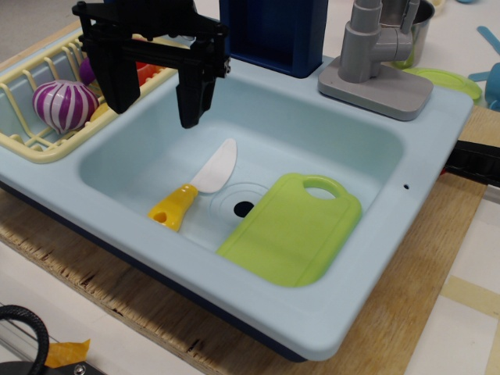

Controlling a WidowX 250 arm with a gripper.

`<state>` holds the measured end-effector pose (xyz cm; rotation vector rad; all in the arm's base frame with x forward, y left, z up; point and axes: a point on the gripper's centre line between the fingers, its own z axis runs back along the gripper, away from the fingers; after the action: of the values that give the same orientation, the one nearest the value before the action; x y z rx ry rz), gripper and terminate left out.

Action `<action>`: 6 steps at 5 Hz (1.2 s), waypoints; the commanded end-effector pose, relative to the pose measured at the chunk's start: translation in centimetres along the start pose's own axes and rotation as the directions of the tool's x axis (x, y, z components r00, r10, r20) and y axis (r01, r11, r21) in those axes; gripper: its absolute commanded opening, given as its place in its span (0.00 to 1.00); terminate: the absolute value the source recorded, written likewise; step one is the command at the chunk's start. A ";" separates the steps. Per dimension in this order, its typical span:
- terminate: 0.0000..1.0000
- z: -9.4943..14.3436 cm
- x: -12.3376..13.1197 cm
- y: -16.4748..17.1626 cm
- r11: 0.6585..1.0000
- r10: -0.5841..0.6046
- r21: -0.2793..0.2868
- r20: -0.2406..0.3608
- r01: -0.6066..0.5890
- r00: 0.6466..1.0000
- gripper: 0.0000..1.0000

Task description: Put knife on cutting board

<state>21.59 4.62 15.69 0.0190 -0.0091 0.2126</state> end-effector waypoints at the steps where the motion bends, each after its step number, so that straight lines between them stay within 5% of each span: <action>1: 0.00 0.0 0.0 0.0 1.000 0.000 0.000 0.000 0.000 1.000 1.00; 3: 0.00 -2.7 -0.5 -1.1 0.999 0.023 -0.039 0.021 -0.022 1.000 1.00; 6: 0.00 -5.9 -0.6 -0.8 0.999 0.034 -0.026 0.067 -0.032 0.997 1.00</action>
<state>21.06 3.74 8.89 -0.0084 -0.0700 0.2377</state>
